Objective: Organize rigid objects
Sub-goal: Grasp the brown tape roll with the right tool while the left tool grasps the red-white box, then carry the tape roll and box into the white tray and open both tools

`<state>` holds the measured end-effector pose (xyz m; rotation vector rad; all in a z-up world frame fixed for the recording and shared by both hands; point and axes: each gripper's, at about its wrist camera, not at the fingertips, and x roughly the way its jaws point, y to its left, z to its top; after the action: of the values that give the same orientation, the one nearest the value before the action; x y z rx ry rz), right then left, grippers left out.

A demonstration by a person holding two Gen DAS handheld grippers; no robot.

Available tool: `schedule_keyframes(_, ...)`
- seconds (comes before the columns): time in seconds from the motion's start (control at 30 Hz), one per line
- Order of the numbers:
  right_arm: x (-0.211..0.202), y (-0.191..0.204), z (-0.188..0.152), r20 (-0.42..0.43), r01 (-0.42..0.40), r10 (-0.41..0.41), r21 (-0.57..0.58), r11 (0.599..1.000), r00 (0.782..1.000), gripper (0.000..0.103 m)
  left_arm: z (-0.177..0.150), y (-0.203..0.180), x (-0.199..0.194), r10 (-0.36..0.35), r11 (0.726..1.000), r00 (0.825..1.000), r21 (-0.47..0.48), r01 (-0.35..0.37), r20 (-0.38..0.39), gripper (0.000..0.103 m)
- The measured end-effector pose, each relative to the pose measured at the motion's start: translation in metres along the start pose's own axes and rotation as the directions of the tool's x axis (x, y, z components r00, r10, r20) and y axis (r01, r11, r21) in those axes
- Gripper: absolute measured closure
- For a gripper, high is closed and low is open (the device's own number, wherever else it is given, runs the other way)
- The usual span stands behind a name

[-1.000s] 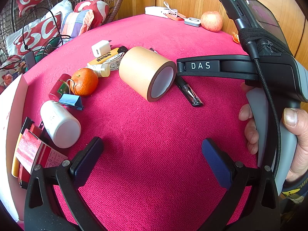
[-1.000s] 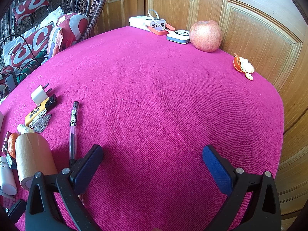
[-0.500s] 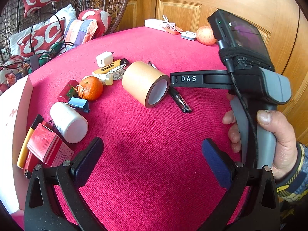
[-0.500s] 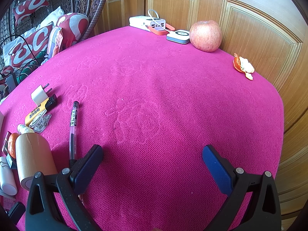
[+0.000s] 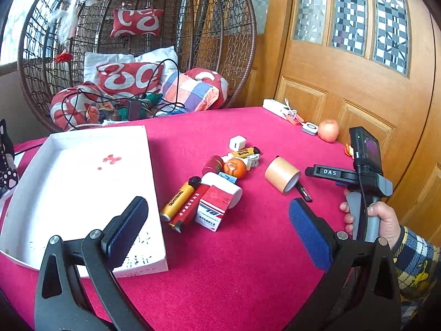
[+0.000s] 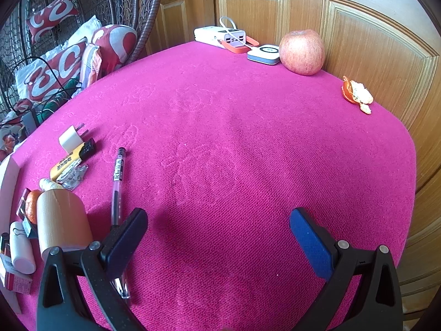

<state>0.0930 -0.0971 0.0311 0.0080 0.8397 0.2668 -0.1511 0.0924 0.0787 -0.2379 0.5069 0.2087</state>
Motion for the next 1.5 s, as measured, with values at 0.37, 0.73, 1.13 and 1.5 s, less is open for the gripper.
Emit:
schedule_keyframes(0.37,-0.057,-0.002,-0.006,0.231,-0.335,0.366,-0.162,0.928,0.901,0.0,-0.006,-0.028,0.054,0.059,0.983,0.99,0.182,-0.035,-0.13,0.025)
schedule_keyframes(0.73,-0.026,0.082,-0.013,0.041,-0.303,0.358,-0.446,0.842,0.933,0.0,-0.006,-0.022,0.085,0.091,0.983,0.976,0.176,-0.056,-0.197,0.026)
schedule_keyframes(1.13,0.0,0.093,-0.016,-0.111,-0.34,0.325,-0.442,0.83,0.939,0.054,-0.015,-0.027,0.104,0.137,0.974,0.963,0.21,-0.088,-0.234,0.069)
schedule_keyframes(1.5,-0.021,0.087,-0.018,0.018,-0.283,0.324,-0.445,0.849,0.946,0.054,-0.014,-0.034,0.083,0.114,0.984,0.978,0.159,-0.087,-0.172,0.07)
